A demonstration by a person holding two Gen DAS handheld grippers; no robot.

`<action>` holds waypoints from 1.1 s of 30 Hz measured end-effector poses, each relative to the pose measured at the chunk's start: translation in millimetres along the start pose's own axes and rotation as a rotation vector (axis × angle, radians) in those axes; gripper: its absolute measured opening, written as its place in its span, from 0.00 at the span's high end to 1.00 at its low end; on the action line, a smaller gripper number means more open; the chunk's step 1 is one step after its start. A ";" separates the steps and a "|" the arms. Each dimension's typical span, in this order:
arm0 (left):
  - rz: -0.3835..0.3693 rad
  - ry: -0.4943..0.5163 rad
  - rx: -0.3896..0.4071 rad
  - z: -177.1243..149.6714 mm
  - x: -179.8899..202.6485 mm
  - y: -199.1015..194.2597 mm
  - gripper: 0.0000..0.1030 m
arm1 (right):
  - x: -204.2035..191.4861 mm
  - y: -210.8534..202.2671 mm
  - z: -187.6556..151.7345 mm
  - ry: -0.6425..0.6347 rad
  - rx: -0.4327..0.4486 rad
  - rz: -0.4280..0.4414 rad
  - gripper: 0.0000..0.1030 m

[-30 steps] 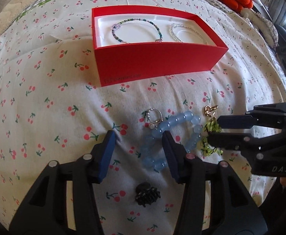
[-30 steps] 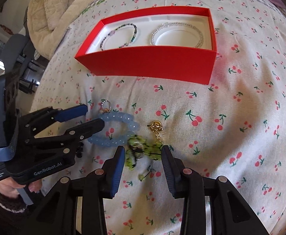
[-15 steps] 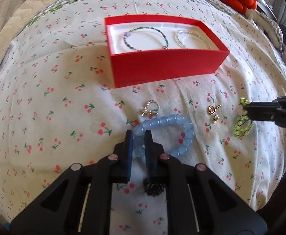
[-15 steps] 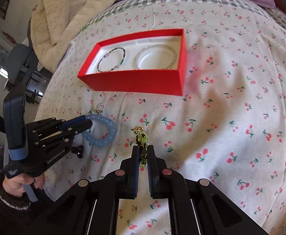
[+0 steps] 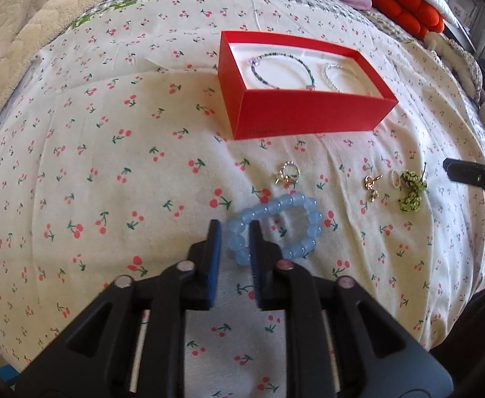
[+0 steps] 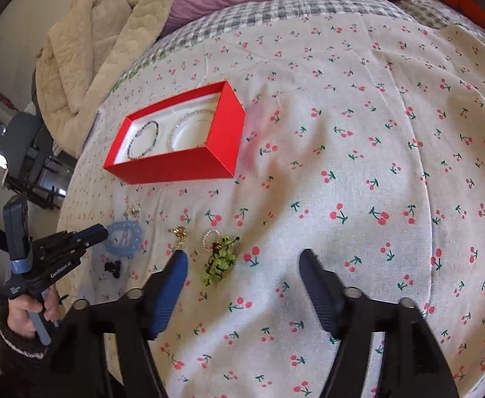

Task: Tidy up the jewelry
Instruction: 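Carry the blue bracelet and green charm into the red box and release both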

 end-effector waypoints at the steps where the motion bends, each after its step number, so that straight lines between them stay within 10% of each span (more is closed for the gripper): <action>1: -0.001 -0.005 -0.002 0.6 -1.3 0.9 0.77 | -5.1 1.7 0.2 -0.013 -0.002 0.010 0.30; 6: -0.017 -0.016 -0.056 -4.5 0.1 17.2 0.77 | -30.0 21.6 -6.8 -0.109 -0.025 -0.010 0.38; 11: 0.020 0.025 -0.062 -9.5 5.1 24.7 0.77 | -32.6 45.1 -16.2 -0.172 -0.087 -0.082 0.90; 33: -0.060 0.009 0.149 32.8 26.2 -60.6 0.88 | -66.0 -18.7 29.7 -0.135 0.080 0.064 0.90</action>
Point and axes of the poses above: each gripper's, at about its wrist camera, not at the fingertips, and y roughly the way its jaws point, x to its right, z to its top, the point moved 6 cm from there along y, roughly the way its jaws point, and after that the axes turned 1 degree about x, right-handed, at the moved point
